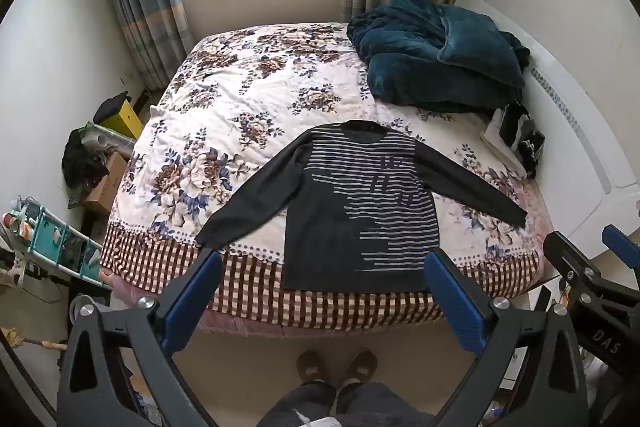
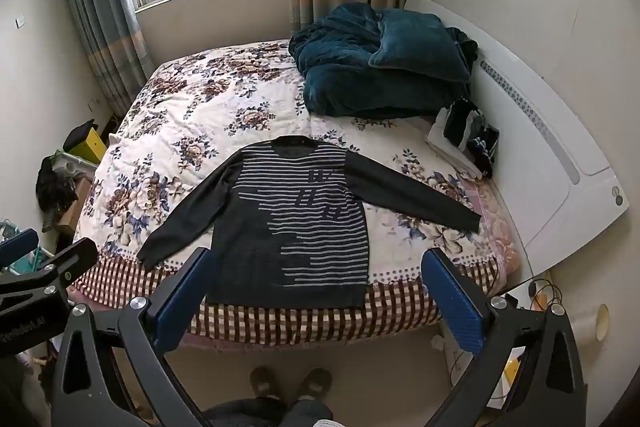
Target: Fold small clothes
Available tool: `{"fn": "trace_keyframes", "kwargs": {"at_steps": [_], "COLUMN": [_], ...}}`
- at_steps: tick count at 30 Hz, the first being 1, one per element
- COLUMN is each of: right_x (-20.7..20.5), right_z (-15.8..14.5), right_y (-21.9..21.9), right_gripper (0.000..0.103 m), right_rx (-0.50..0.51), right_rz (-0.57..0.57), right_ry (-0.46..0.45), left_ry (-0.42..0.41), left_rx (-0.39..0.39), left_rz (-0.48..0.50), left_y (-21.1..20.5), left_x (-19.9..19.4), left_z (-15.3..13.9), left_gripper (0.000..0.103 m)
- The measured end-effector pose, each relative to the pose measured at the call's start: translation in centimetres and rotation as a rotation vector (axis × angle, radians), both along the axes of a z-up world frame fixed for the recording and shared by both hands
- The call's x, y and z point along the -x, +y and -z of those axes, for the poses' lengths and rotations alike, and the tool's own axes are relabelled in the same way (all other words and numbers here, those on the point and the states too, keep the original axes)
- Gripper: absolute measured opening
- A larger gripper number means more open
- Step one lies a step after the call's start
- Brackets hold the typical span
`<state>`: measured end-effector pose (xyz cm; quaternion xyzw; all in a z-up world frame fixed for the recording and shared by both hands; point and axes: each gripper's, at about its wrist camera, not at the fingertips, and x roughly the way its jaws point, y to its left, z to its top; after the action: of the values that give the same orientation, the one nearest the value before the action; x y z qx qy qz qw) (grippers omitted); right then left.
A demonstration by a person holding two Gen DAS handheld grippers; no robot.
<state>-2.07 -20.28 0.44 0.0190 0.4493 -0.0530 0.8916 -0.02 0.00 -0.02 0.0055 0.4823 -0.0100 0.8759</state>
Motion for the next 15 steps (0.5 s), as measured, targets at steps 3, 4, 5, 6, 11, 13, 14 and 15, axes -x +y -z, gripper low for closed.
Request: {"fn": "trace_keyframes", "kwargs": {"at_steps": [3, 4, 5, 6, 11, 13, 14, 15], "right_x": [-0.11, -0.19, -0.23, -0.25, -0.3, -0.24, -0.18, -0.26], "right_z": [0.06, 0.12, 0.15, 0.16, -0.15, -0.24, -0.3, -0.15], "right_y": [0.05, 0.12, 0.19, 0.26, 0.14, 0.11, 0.07, 0.18], "right_gripper": [0.103, 0.103, 0.103, 0.103, 0.103, 0.103, 0.103, 0.103], "right_rx": [0.008, 0.008, 0.007, 0.006, -0.005, -0.008, -0.008, -0.007], "right_rz": [0.004, 0.002, 0.001, 0.0, -0.003, -0.004, -0.004, -0.004], "right_ry": [0.004, 0.009, 0.012, 0.013, 0.0, 0.002, 0.002, 0.005], "left_ry": [0.007, 0.01, 0.011, 0.012, 0.01, 0.01, 0.01, 0.011], "left_rx": [0.004, 0.003, 0.0, -0.002, 0.003, 0.004, 0.004, 0.003], "left_rz": [0.002, 0.004, 0.003, 0.007, -0.006, -0.007, -0.008, -0.008], "left_y": [-0.07, -0.14, 0.2, 0.17, 0.5, 0.15, 0.08, 0.0], "left_x": [0.03, 0.06, 0.44, 0.57, 0.26, -0.03, 0.01, -0.11], "left_z": [0.04, 0.04, 0.05, -0.01, 0.16, 0.14, 0.16, 0.1], "left_gripper": [0.103, 0.103, 0.103, 0.103, 0.103, 0.103, 0.103, 0.103]}}
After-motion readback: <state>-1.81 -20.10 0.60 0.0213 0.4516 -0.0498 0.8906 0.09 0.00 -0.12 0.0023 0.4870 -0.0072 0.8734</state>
